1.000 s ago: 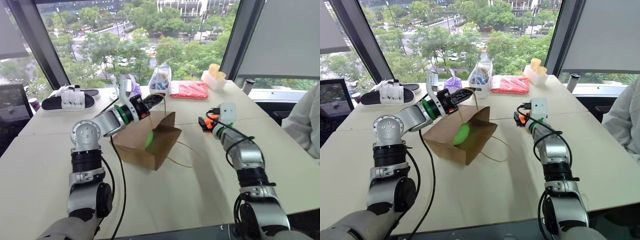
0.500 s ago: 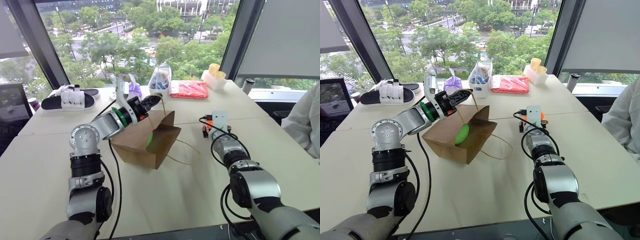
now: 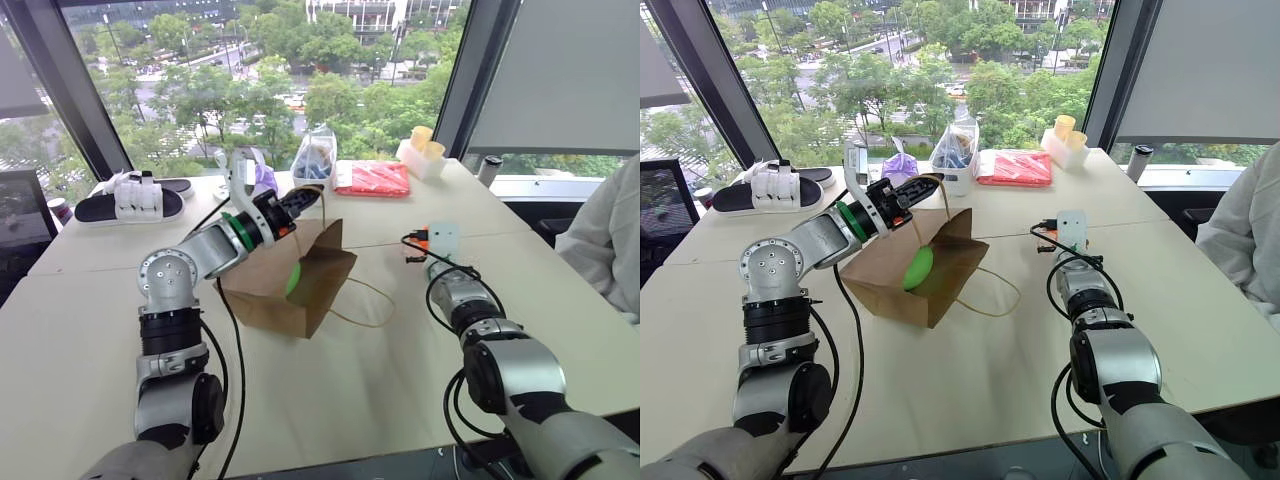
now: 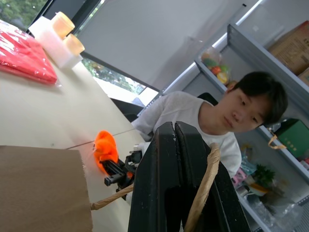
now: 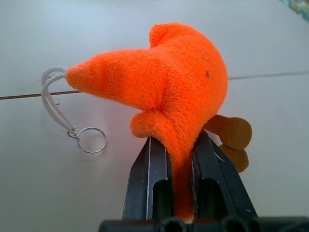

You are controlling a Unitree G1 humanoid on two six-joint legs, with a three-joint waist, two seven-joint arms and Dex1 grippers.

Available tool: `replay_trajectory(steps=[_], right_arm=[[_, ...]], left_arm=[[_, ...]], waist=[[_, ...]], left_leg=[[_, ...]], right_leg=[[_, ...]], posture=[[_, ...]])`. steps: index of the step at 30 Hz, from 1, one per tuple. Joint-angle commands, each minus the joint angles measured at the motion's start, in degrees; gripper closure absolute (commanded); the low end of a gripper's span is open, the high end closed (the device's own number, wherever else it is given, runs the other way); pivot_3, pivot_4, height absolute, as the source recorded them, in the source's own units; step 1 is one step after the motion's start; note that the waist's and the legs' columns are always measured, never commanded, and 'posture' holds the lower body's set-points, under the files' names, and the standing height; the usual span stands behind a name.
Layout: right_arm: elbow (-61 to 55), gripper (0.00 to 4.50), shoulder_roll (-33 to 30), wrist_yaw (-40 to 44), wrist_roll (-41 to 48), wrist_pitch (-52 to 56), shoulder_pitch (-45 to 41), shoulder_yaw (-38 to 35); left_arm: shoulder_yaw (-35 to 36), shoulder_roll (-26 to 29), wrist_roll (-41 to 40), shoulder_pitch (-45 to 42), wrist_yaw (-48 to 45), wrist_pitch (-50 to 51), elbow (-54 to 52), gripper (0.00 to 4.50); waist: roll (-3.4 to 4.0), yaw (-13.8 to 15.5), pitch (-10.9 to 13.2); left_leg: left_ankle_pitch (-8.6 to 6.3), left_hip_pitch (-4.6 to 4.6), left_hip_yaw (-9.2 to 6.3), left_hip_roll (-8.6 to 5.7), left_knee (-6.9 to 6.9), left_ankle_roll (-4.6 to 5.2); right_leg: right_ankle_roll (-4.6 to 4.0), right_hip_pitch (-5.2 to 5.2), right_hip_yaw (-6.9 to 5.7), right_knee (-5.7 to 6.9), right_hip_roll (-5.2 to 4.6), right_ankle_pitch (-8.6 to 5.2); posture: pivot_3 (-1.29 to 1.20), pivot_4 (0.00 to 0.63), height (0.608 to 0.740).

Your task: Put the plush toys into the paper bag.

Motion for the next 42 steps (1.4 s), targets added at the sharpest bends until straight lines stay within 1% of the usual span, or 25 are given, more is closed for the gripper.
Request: replay_trajectory(steps=[1,2,4,6,7,10,16,20,22,24,27,33,36,39,41,42], right_arm=[[-30.8,4.49,-4.8,15.8,1.9,-1.5,9.5,3.7],[-38.7,4.49,-6.0,19.0,2.9,0.8,12.7,4.1],[-56.1,4.49,-8.9,24.8,9.0,10.8,19.0,2.3],[-66.9,4.49,-10.7,27.8,13.8,19.2,22.4,0.6],[-69.6,4.49,-11.1,28.1,14.8,21.8,23.2,0.1],[-77.4,4.49,-9.5,28.4,23.1,31.6,24.4,-3.8],[-87.7,4.49,-7.1,28.8,29.2,40.8,28.1,-1.7],[-92.9,4.49,-3.1,26.8,35.3,49.1,30.2,-1.6],[-94.4,4.49,-1.4,25.5,37.9,53.2,30.6,-2.1],[-94.4,4.49,1.8,22.4,42.5,60.0,30.4,-5.0],[-94.8,4.49,2.7,22.3,45.9,64.0,30.5,-5.3],[-90.2,4.49,3.0,20.8,43.7,64.5,28.1,-1.3],[-83.5,4.49,6.0,17.6,43.5,66.3,24.5,-3.4],[-77.3,4.49,7.8,16.9,43.1,65.9,19.7,-4.3],[-74.8,4.49,7.6,17.5,42.0,65.4,17.5,-2.3],[-73.7,4.49,7.0,18.1,40.5,64.8,16.7,-0.1]], left_arm=[[0.7,1.1,-1.9,-1.0,-0.3,-0.4,-1.3,4.50],[0.7,1.4,-2.1,-1.0,-0.3,-0.3,-1.2,4.50],[0.7,1.8,-2.6,-1.2,-0.6,0.1,-0.6,4.50],[0.7,2.1,-2.9,-1.5,-0.8,0.2,0.1,4.50],[0.7,2.2,-3.0,-1.6,-0.8,0.2,0.4,4.50],[0.9,2.4,-3.0,-2.6,-1.2,-0.1,2.1,4.50],[0.6,2.6,-3.0,-3.4,-1.6,-0.3,3.8,4.50],[0.7,2.7,-3.0,-3.5,-1.7,-0.5,4.1,4.50],[0.8,2.6,-3.1,-3.4,-1.6,-0.5,4.0,4.50],[0.7,2.4,-3.1,-3.2,-1.5,-0.5,3.7,4.50],[0.7,2.2,-3.3,-3.0,-1.2,-0.4,3.5,4.50],[0.7,2.0,-3.7,-3.0,-1.0,-0.4,3.6,4.50],[0.3,2.0,-3.4,-2.8,-1.2,-0.5,3.1,4.50],[0.4,2.1,-3.7,-2.2,-1.2,-0.4,2.3,4.50],[0.5,2.0,-3.8,-2.0,-1.1,-0.5,2.1,4.50],[0.5,1.9,-3.9,-1.9,-1.0,-0.6,2.0,4.50]], waist=[[0.01,0.2,0.0],[0.01,0.3,0.0],[0.01,0.2,0.0],[0.01,0.2,0.0],[0.01,0.2,0.0],[0.00,0.3,0.0],[0.00,1.1,0.0],[-0.01,1.9,0.0],[-0.01,2.0,0.0],[-0.05,2.0,0.0],[-0.05,2.0,0.0],[-0.05,1.9,0.0],[-0.05,1.7,0.0],[-0.05,1.7,0.0],[-0.05,1.7,0.0],[-0.05,1.7,0.0]], left_leg=[[0.00,-0.09,-0.09,-0.03,0.07,0.01],[-0.01,-0.23,-0.16,-0.04,0.07,0.01],[-0.01,-0.31,-0.20,-0.07,0.12,0.02],[-0.01,-0.32,-0.24,-0.06,0.11,0.02],[-0.02,-0.29,-0.23,-0.06,0.08,0.02],[-0.01,-0.20,-0.16,-0.03,0.10,0.01],[-0.01,-0.02,-0.15,-0.02,0.12,0.01],[-0.02,-0.15,-0.16,-0.03,0.10,0.03],[-0.02,-0.19,-0.18,-0.04,0.11,0.03],[-0.02,-0.21,-0.19,-0.07,0.13,0.03],[-0.02,-0.20,-0.20,-0.06,0.12,0.03],[-0.02,-0.20,-0.17,-0.05,0.11,0.03],[-0.02,-0.19,-0.13,-0.03,0.10,0.03],[-0.02,-0.20,-0.11,-0.03,0.10,0.03],[-0.02,-0.22,-0.11,-0.03,0.10,0.03],[-0.02,-0.22,-0.11,-0.03,0.10,0.03]], right_leg=[[0.01,-0.07,-0.01,0.03,-0.01,0.00],[0.08,-0.15,-0.02,0.03,-0.01,0.04],[0.13,-0.29,-0.01,0.10,-0.01,0.07],[0.13,-0.27,-0.03,0.08,-0.01,0.07],[0.14,-0.26,-0.03,0.05,-0.01,0.07],[0.13,-0.17,-0.03,0.01,0.02,0.07],[0.13,0.03,-0.02,0.01,0.03,0.07],[0.12,-0.13,-0.01,0.01,0.01,0.07],[0.12,-0.17,-0.01,0.02,-0.01,0.08],[0.11,-0.16,-0.01,0.01,-0.02,0.08],[0.09,-0.15,-0.02,0.01,-0.01,0.10],[0.09,-0.18,-0.02,0.02,-0.01,0.10],[0.09,-0.22,-0.02,0.05,0.00,0.10],[0.08,-0.26,-0.01,0.09,-0.01,0.10],[0.07,-0.29,-0.01,0.10,-0.01,0.11],[0.07,-0.29,-0.01,0.10,-0.02,0.11]], posture=[[0.00,0.150,0.740],[0.00,0.150,0.740],[0.00,0.150,0.740],[0.00,0.150,0.740],[0.00,0.150,0.740],[0.00,0.150,0.740],[0.00,0.150,0.740],[0.00,0.150,0.740],[0.00,0.150,0.740],[0.00,0.150,0.740],[0.00,0.150,0.740],[0.00,0.150,0.740],[0.00,0.150,0.740],[0.00,0.150,0.740],[0.00,0.150,0.740],[0.00,0.150,0.740]])
